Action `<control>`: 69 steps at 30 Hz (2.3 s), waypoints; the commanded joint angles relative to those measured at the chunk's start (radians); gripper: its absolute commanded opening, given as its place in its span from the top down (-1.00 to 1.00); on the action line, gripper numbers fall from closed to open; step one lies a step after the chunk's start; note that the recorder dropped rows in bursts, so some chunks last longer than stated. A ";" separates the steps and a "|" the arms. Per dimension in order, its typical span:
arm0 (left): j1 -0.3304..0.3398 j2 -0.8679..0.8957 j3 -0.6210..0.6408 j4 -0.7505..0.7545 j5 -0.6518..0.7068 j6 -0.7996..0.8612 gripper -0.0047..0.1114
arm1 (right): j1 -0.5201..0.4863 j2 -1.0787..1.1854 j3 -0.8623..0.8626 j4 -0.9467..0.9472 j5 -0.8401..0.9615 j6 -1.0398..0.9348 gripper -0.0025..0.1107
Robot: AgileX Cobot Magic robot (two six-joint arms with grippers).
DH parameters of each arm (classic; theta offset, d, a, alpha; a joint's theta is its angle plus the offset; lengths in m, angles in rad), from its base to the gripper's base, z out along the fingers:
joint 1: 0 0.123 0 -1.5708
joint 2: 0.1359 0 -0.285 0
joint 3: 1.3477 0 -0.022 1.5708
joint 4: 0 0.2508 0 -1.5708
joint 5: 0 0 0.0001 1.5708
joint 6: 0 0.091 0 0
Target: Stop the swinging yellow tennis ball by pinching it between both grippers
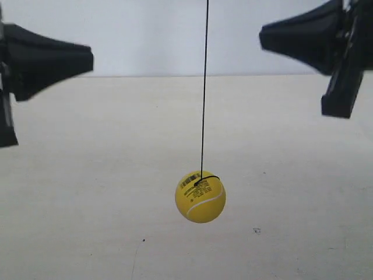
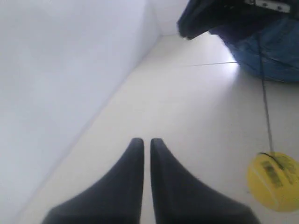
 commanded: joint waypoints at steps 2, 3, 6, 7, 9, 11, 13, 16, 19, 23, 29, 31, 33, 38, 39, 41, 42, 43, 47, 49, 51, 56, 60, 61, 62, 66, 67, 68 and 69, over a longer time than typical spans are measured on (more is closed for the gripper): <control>0.003 -0.317 -0.007 -0.112 0.294 -0.108 0.84 | -0.003 -0.261 -0.006 0.156 0.288 0.042 0.96; 0.003 -0.378 -0.007 -0.130 0.348 -0.123 0.84 | -0.003 -0.309 -0.006 0.183 0.351 0.042 0.96; 0.003 -0.555 -0.007 -0.162 0.480 -0.148 0.84 | -0.003 -0.433 -0.006 0.199 0.502 0.068 0.96; 0.003 -0.616 -0.007 -0.165 0.517 -0.158 0.84 | -0.003 -0.465 -0.004 0.199 0.525 0.075 0.96; 0.003 -0.722 -0.007 -0.165 0.580 -0.182 0.84 | -0.003 -0.542 -0.004 0.191 0.555 0.102 0.96; 0.003 -0.830 -0.007 -0.156 0.654 -0.223 0.84 | -0.003 -0.613 -0.004 0.122 0.571 0.178 0.96; 0.003 -0.933 0.002 -0.125 0.716 -0.259 0.84 | -0.003 -0.679 0.009 -0.010 0.584 0.284 0.96; 0.003 -1.067 0.033 -0.055 0.779 -0.324 0.84 | -0.003 -0.790 0.047 -0.175 0.616 0.451 0.96; 0.003 -1.146 0.083 0.025 0.796 -0.406 0.84 | -0.003 -0.922 0.121 -0.175 0.656 0.502 0.96; 0.003 -1.146 0.116 0.230 0.726 -0.682 0.84 | -0.003 -1.110 0.240 -0.175 0.688 0.503 0.96; 0.003 -1.146 0.199 0.230 0.592 -0.708 0.84 | 0.007 -1.110 0.328 -0.175 0.649 0.551 0.96; 0.003 -1.146 0.257 0.230 0.691 -0.704 0.84 | 0.007 -1.110 0.357 -0.175 0.647 0.597 0.96; 0.003 -1.146 0.295 0.230 0.764 -0.702 0.84 | 0.007 -1.110 0.368 -0.175 0.656 0.597 0.96; 0.003 -1.146 0.322 0.230 0.797 -0.712 0.84 | 0.007 -1.110 0.368 -0.175 0.628 0.619 0.96; 0.003 -1.146 0.324 0.230 0.795 -0.712 0.84 | 0.007 -1.110 0.368 -0.175 0.603 0.648 0.96; 0.003 -1.146 0.324 0.230 0.795 -0.712 0.84 | 0.007 -1.110 0.368 -0.175 0.573 0.657 0.96; 0.003 -1.146 0.324 0.230 0.795 -0.712 0.84 | 0.007 -1.110 0.368 -0.175 0.573 0.657 0.96; 0.003 -1.146 0.324 0.230 0.795 -0.712 0.84 | 0.007 -1.110 0.368 -0.175 0.573 0.657 0.96; 0.003 -1.146 0.324 0.230 0.795 -0.712 0.84 | 0.007 -1.110 0.368 -0.175 0.575 0.657 0.96; 0.003 -1.146 0.324 0.230 0.795 -0.712 0.84 | 0.007 -1.110 0.368 -0.175 0.575 0.657 0.96; 0.003 -1.146 0.324 0.230 0.795 -0.712 0.84 | 0.007 -1.110 0.368 -0.175 0.575 0.657 0.96; 0.003 -1.146 0.324 0.230 0.795 -0.712 0.84 | 0.007 -1.110 0.368 -0.175 0.580 0.676 0.96; 0.003 -1.146 0.324 0.230 0.795 -0.712 0.84 | 0.008 -1.110 0.383 -0.066 0.660 0.686 0.96; 0.003 -1.146 0.324 0.230 0.795 -0.712 0.84 | 0.008 -1.106 0.388 0.080 0.690 0.600 0.96; 0.003 -1.146 0.324 0.230 0.795 -0.712 0.84 | 0.008 -1.098 0.393 0.273 0.714 0.446 0.96; 0.003 -1.146 0.324 0.230 0.795 -0.712 0.84 | 0.009 -1.038 0.417 1.366 0.828 -0.717 0.96; 0.003 -1.146 0.324 0.230 0.795 -0.712 0.84 | 0.009 -1.038 0.417 1.488 0.864 -0.863 0.96; 0.003 -1.146 0.324 0.230 0.795 -0.712 0.84 | 0.009 -1.038 0.417 1.787 0.961 -1.263 0.96; 0.003 -1.146 0.324 0.230 0.795 -0.712 0.84 | 0.009 -1.038 0.417 1.934 1.011 -1.475 0.96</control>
